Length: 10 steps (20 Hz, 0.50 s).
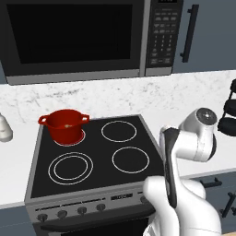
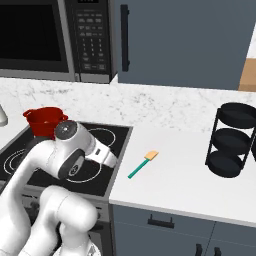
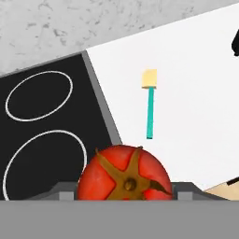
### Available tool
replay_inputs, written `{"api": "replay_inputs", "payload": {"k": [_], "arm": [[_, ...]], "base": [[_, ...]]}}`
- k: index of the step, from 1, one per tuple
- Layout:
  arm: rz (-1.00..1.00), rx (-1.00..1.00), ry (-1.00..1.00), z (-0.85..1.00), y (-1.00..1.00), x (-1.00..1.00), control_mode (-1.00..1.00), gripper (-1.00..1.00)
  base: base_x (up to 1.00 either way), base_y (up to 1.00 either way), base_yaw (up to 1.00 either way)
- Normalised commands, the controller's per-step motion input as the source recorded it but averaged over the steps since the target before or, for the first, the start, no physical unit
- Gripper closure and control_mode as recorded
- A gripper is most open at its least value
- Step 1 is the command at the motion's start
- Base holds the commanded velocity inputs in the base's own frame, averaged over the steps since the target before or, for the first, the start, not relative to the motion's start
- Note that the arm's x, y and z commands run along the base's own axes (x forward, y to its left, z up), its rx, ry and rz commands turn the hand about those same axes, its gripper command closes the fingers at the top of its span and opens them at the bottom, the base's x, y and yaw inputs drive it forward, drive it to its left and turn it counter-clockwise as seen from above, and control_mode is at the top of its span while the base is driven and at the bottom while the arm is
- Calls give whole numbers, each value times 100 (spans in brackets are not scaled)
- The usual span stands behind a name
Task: Put the tomato and onion in the pot. Retrieve the spatula and lightly stir the vegetables in the pot.
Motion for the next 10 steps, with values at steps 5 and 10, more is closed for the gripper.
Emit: {"api": "replay_inputs", "payload": {"k": [5,10], "arm": [[9,-1,-1,93,100,0,-100,100],[9,-9,0,34,100,0,-100,100]], "base": [[0,0,0],[0,0,0]]}}
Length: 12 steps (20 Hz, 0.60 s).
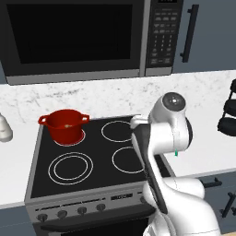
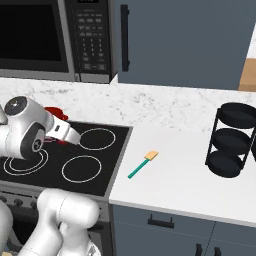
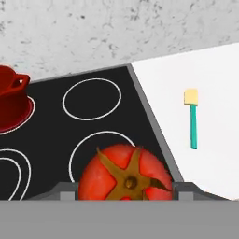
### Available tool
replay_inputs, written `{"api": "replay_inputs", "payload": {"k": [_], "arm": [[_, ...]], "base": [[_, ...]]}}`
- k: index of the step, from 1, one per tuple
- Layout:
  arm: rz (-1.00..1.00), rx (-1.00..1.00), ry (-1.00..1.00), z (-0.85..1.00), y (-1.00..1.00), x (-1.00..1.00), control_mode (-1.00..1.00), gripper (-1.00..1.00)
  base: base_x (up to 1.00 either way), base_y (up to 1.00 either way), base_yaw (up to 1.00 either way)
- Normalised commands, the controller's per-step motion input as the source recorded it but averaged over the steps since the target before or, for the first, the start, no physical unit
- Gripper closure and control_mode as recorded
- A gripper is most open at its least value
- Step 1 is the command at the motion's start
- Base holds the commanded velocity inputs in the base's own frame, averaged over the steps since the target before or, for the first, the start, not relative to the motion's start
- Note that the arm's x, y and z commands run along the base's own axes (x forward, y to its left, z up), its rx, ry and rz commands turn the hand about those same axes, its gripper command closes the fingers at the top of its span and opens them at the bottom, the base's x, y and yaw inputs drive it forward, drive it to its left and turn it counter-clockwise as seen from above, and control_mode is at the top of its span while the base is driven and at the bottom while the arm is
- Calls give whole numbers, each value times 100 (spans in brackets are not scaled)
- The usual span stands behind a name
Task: Put the tomato and onion in the pot. Retrieve the spatula and lightly stir the vegetables in the pot.
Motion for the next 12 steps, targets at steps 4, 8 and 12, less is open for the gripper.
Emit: {"api": "replay_inputs", "payload": {"k": [4,8,12], "arm": [[9,-16,-2,1,100,3,-100,100],[6,-12,-4,0,100,24,-100,100],[4,-7,-4,0,100,38,-100,100]], "base": [[0,0,0],[0,0,0],[0,0,0]]}}
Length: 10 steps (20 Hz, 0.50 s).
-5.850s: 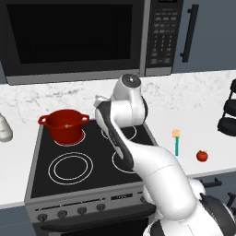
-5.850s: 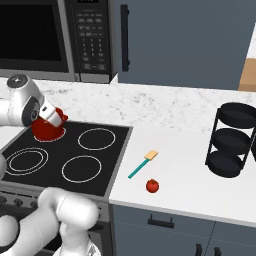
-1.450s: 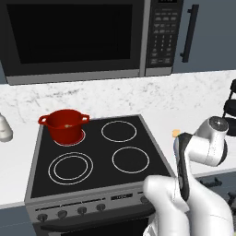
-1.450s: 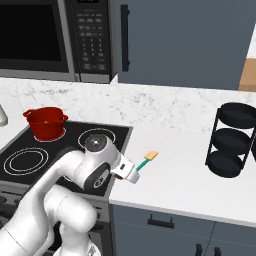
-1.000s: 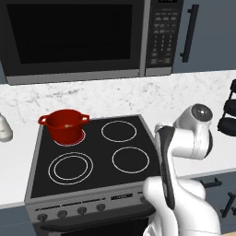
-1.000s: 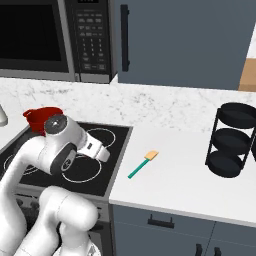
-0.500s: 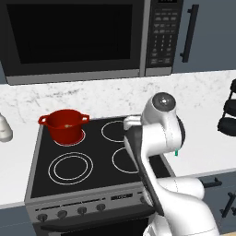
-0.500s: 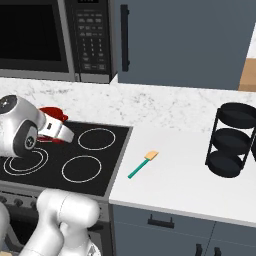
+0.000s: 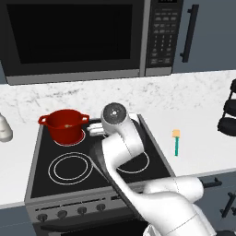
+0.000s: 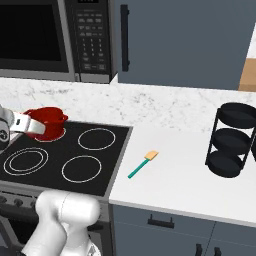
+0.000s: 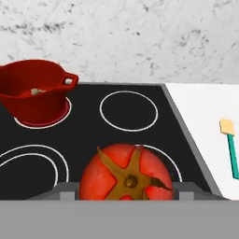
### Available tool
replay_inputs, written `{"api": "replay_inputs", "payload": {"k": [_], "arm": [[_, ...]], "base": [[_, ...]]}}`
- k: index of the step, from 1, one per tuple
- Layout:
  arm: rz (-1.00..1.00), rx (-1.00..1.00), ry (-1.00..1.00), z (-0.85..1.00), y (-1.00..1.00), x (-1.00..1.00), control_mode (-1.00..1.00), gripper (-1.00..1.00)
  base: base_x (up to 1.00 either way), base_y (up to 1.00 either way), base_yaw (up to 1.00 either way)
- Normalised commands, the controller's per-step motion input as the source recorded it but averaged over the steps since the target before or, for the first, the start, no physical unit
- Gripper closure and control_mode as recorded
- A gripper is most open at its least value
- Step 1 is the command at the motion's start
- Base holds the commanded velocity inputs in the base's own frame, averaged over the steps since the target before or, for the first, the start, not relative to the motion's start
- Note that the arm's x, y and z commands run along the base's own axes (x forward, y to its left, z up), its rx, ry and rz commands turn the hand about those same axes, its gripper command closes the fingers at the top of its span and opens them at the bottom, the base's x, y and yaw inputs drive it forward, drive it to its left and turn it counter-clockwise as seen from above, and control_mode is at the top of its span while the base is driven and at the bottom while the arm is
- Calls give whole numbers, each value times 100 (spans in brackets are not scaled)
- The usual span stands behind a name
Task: Put the tomato and onion in the pot. Retrieve the spatula and lightly stir the vegetables in the pot.
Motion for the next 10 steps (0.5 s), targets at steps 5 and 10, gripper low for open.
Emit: {"api": "replay_inputs", "payload": {"k": [5,10], "arm": [[0,-1,0,0,89,66,-100,100],[0,0,0,0,67,82,-100,100]], "base": [[0,0,0],[0,0,0]]}}
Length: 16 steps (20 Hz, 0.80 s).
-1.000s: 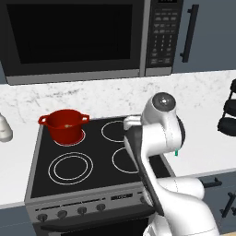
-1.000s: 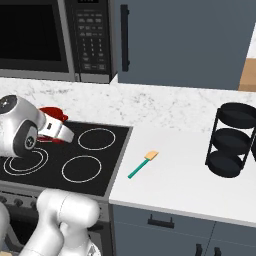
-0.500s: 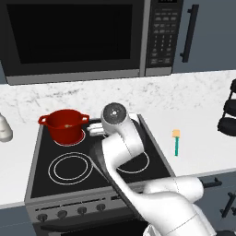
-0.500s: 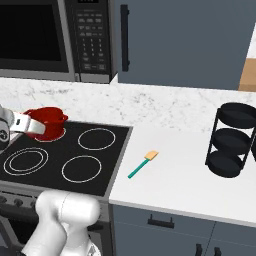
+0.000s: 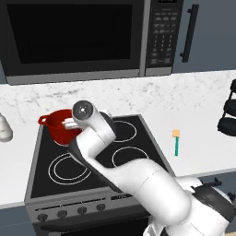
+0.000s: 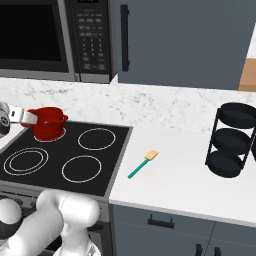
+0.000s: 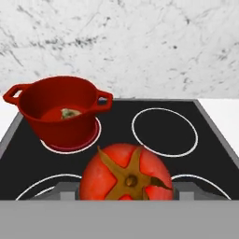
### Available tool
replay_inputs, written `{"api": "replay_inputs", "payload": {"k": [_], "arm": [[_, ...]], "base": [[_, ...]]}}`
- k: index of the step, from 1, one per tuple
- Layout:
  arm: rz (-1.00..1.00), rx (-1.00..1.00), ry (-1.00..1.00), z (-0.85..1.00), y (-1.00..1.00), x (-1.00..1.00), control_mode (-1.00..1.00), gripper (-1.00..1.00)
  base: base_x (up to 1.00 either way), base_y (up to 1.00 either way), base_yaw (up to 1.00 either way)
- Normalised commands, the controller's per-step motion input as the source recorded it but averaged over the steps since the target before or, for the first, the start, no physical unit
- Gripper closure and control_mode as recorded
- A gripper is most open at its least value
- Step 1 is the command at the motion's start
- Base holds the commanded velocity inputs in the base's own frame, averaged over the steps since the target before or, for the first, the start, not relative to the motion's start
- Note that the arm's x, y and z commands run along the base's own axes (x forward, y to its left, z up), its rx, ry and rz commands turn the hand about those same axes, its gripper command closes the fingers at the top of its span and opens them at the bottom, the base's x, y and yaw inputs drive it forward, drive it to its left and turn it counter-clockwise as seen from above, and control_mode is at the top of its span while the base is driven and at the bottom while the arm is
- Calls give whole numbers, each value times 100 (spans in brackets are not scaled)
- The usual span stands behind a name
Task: Put the tomato and onion in the pot. Retrieve the spatula and lightly stir the vegetables in the pot.
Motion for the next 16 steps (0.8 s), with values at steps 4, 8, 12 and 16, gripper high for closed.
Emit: {"api": "replay_inputs", "payload": {"k": [4,8,12,16], "arm": [[0,0,0,-4,47,86,-100,100],[1,0,1,-35,26,78,-100,100],[3,0,5,-54,15,64,-100,100],[5,1,3,-29,31,54,-100,100]], "base": [[0,0,0],[0,0,0],[0,0,0],[0,0,0]]}}
